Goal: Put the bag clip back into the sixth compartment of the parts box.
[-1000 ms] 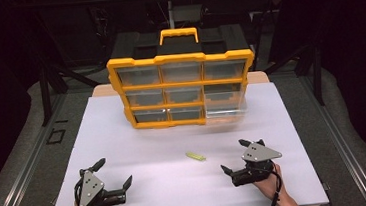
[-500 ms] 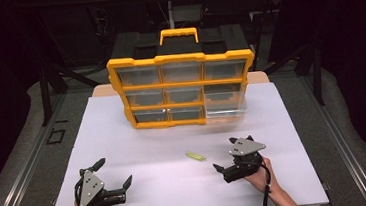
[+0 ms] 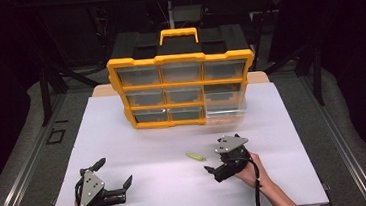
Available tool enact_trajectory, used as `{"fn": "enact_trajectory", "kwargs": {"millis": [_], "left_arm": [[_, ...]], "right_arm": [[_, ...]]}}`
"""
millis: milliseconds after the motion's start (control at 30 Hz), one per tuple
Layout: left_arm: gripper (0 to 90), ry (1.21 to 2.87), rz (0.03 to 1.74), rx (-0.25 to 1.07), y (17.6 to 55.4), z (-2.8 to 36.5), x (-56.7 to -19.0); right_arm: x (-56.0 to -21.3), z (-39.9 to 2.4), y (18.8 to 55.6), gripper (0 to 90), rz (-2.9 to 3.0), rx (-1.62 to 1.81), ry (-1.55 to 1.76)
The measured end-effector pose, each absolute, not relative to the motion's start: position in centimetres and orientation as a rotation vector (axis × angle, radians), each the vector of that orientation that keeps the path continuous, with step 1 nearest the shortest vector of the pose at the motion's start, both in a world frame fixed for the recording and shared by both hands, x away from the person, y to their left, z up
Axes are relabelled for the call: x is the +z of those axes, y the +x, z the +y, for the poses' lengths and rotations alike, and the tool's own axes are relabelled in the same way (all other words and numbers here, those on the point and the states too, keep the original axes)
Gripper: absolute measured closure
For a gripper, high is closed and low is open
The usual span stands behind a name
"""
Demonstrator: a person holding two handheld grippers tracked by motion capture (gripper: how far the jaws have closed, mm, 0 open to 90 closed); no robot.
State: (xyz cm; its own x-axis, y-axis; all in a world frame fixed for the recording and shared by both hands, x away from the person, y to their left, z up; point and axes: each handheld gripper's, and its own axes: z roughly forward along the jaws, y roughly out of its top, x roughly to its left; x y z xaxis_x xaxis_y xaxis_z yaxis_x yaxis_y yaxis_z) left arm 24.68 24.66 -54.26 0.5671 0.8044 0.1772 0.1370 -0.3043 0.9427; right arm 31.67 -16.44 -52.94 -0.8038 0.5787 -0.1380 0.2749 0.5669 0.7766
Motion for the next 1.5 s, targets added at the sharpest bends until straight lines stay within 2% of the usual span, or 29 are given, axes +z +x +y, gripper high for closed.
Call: {"fn": "enact_trajectory", "kwargs": {"millis": [1400,1500], "left_arm": [[0.0,1.777,0.779,0.828,24.7,24.8,-54.2],[0.0,1.779,0.777,0.828,24.7,24.8,-54.2]], "right_arm": [[-51.4,-10.8,34.9,0.0,2.639,0.891,0.601],[-51.4,-10.4,35.2,5.8,2.653,0.861,0.574]]}}
